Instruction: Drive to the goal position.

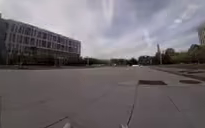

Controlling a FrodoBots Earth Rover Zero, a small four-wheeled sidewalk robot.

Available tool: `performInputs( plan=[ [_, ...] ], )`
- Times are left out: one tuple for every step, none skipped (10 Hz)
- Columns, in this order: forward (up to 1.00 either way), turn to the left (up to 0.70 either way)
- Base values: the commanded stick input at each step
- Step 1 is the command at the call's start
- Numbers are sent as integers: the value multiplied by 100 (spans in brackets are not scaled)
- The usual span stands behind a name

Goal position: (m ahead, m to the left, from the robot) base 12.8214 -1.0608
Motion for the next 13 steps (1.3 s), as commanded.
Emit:
performInputs(
  plan=[
    [100,0],
    [100,0],
    [100,0],
    [100,0],
    [100,0],
    [100,0],
    [100,0],
    [100,0],
    [100,0],
    [100,0],
    [100,0],
    [100,0],
    [100,0]
  ],
)
